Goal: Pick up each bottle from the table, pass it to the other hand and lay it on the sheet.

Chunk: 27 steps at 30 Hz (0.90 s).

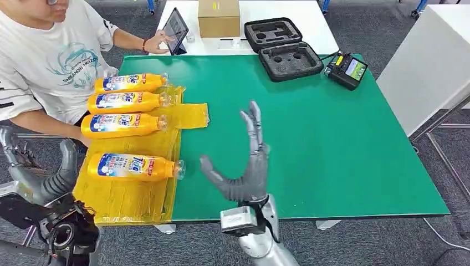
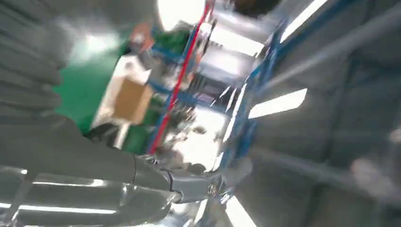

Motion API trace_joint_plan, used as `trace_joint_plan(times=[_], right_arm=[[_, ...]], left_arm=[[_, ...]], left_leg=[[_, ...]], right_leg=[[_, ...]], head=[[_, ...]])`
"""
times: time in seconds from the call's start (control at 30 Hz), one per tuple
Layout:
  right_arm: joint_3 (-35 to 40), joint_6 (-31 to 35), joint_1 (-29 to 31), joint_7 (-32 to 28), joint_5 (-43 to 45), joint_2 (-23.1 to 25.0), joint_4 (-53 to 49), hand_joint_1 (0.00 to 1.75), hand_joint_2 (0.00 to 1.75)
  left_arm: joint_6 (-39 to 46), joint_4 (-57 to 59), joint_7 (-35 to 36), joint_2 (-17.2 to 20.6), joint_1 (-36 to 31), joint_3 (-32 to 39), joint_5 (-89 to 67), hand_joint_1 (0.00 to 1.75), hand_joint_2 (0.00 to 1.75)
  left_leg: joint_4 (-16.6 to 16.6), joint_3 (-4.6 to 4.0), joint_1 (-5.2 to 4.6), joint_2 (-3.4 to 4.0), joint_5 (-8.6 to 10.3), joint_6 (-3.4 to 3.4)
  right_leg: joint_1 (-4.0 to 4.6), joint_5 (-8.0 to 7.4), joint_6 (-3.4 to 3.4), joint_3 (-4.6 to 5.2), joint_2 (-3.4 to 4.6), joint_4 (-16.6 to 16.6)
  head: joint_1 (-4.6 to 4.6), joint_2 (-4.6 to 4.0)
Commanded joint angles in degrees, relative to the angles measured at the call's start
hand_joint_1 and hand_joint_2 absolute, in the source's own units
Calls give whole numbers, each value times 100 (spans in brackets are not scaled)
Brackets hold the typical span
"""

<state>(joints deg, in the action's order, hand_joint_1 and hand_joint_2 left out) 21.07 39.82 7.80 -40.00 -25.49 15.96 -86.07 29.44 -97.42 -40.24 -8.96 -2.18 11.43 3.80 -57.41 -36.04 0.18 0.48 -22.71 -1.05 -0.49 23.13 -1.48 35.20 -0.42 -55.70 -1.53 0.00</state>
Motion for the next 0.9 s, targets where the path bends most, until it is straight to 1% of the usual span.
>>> trace_joint_plan(times=[0.03,0.07,0.1,0.13,0.23,0.33,0.47,0.5,0.53,0.57,0.6,0.63,0.67,0.7,0.73,0.77,0.8,0.83,0.87,0.9], right_arm=[[-919,18,-398,0,220,96,-69,5,175],[-896,18,-435,0,185,45,159,5,175],[-860,18,-480,0,256,-20,160,5,175],[-860,18,-480,0,256,-20,160,5,175],[-860,18,-480,0,256,-20,160,5,175],[-860,18,-480,0,256,-20,160,5,175],[-860,18,-480,0,256,-20,160,5,175],[-860,18,-480,0,256,-20,160,38,175],[-804,18,-510,0,346,-58,216,175,175],[-881,-23,-451,0,260,46,378,171,175],[-806,18,-589,0,241,-60,438,0,175],[-606,18,-594,0,397,-171,604,16,175],[-559,18,-623,0,403,-222,690,175,175],[-529,18,-638,0,444,-232,730,134,175],[-537,18,-688,0,361,-220,753,0,175],[-443,18,-706,0,410,-266,798,49,175],[-453,18,-763,0,412,-276,769,175,175],[-459,18,-768,0,444,-274,759,31,175],[-415,18,-759,0,563,-299,810,0,175],[-357,18,-740,0,609,-340,863,175,175]], left_arm=[[-95,17,24,-240,165,-113,11,0,175],[-149,103,24,-185,206,-218,-99,0,175],[-112,103,24,-165,233,-316,-234,0,175],[-112,103,24,-165,233,-316,-234,0,175],[-112,103,24,-165,233,-316,-234,0,175],[-112,103,24,-165,233,-316,-234,0,175],[-112,103,24,-165,233,-316,-234,0,175],[-112,103,24,-165,233,-316,-234,0,175],[-81,128,24,-130,256,-403,-305,10,175],[-1,119,24,-160,277,-402,-234,70,175],[-7,151,24,-141,367,-512,-391,0,175],[146,58,24,-71,491,-723,-497,0,175],[150,-17,24,-72,609,-879,-442,0,175],[188,-50,24,-55,664,-964,-548,9,175],[283,-93,24,-8,778,-1210,-735,0,175],[322,-122,24,38,832,-1350,-750,0,175],[242,-72,24,123,916,-1608,-670,154,175],[214,-62,24,122,929,-1641,-644,113,175],[-116,70,24,101,967,-1702,-444,0,175],[-297,124,24,96,970,-1724,-388,0,175]], left_leg=[[4,39,7,-18,-18,8],[7,33,3,-16,-11,6],[12,28,0,-20,-5,4],[11,35,4,-24,-9,5],[6,14,3,-7,-4,2],[5,30,5,-10,-13,5],[6,22,6,-9,-8,4],[5,16,4,-8,-5,3],[6,31,5,-12,-12,5],[4,21,4,-9,-9,4],[8,35,6,-8,-13,6],[10,27,4,-11,-8,4],[10,23,4,-3,-7,2],[13,41,6,-5,-15,5],[15,38,5,-6,-12,3],[13,47,7,-8,-19,5],[10,26,5,-3,-11,3],[9,42,7,-9,-21,5],[10,32,4,-10,-16,3],[10,27,1,-9,-17,2]], right_leg=[[7,20,6,-45,-10,6],[3,15,5,-35,-10,7],[1,10,3,-31,-15,11],[4,15,4,-40,-18,12],[2,6,1,-15,-4,6],[4,13,3,-32,-4,7],[5,9,3,-24,-5,7],[3,6,2,-16,-4,6],[5,13,4,-33,-5,7],[4,9,3,-22,-4,5],[5,13,4,-36,-1,9],[4,10,3,-29,-6,10],[4,6,2,-23,0,11],[6,13,4,-42,1,16],[5,11,3,-40,0,17],[6,17,3,-51,-1,18],[5,9,1,-28,1,13],[6,19,3,-47,-2,14],[4,16,1,-36,-5,12],[1,15,-2,-29,-4,10]], head=[[-2,0],[-4,0],[-2,0],[-2,0],[-2,0],[-2,0],[-2,0],[-2,0],[-2,0],[-2,0],[-2,0],[-2,0],[-2,0],[-2,0],[-2,0],[-2,0],[-2,0],[-2,0],[-2,0],[-2,0]])
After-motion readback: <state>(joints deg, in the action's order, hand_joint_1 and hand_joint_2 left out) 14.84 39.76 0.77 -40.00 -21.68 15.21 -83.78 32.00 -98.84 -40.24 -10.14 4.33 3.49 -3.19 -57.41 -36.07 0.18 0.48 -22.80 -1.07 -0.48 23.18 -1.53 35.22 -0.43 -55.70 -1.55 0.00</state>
